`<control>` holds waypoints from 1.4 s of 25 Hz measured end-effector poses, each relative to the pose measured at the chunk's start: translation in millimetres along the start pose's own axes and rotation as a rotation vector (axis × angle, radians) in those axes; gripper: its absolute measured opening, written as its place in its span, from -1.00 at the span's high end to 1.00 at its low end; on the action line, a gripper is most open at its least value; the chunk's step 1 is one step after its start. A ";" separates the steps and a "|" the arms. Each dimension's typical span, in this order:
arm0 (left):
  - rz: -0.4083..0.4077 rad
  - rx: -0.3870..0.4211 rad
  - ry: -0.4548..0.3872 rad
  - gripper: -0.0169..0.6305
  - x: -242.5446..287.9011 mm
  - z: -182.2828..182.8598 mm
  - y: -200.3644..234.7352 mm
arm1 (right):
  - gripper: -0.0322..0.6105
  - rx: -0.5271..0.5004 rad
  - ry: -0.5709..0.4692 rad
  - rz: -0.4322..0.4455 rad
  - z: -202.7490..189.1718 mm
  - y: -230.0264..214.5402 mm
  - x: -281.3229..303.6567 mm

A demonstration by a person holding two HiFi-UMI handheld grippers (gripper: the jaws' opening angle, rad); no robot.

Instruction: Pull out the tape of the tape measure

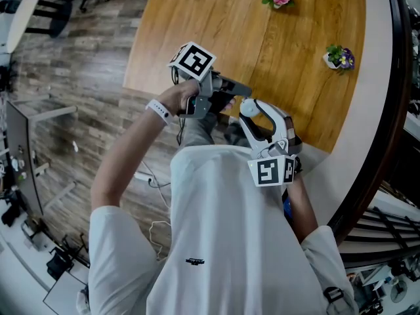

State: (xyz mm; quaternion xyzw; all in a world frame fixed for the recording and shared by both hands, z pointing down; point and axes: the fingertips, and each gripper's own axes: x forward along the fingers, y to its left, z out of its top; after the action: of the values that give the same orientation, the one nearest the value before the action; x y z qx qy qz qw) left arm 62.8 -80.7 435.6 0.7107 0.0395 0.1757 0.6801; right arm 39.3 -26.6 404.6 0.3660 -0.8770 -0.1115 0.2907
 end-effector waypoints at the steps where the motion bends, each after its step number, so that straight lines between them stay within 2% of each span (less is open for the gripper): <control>1: 0.002 0.001 -0.015 0.88 -1.0 1.7 0.1 | 0.22 0.000 0.003 0.000 -1.1 0.3 -0.4; 6: 0.022 0.010 -0.112 0.88 -12.4 13.6 1.0 | 0.22 0.014 0.024 -0.012 -6.5 -3.5 -0.1; 11: 0.042 0.039 -0.184 0.88 -21.7 21.3 -1.2 | 0.22 0.081 0.047 -0.028 -10.8 -12.6 0.3; 21: 0.031 0.100 -0.314 0.88 -35.4 30.0 -14.1 | 0.22 0.388 0.063 -0.063 -26.6 -36.9 2.1; 25: 0.011 0.114 -0.331 0.88 -36.1 29.3 -18.0 | 0.22 0.441 0.084 -0.088 -32.3 -48.4 2.6; 29: -0.034 0.138 -0.309 0.88 -29.3 19.9 -27.7 | 0.22 0.494 0.086 -0.103 -33.4 -55.6 3.1; 33: -0.074 0.144 -0.283 0.88 -21.0 8.9 -35.8 | 0.22 0.513 0.087 -0.125 -34.0 -61.7 3.9; 35: -0.118 0.141 -0.278 0.88 -17.5 6.2 -41.8 | 0.22 0.514 0.083 -0.127 -32.7 -63.0 5.5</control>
State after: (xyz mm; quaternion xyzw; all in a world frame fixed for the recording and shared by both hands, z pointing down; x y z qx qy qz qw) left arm 55.9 -88.9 391.1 0.7706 -0.0008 0.0321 0.6366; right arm 91.9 -74.4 407.6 0.4865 -0.8391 0.1120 0.2163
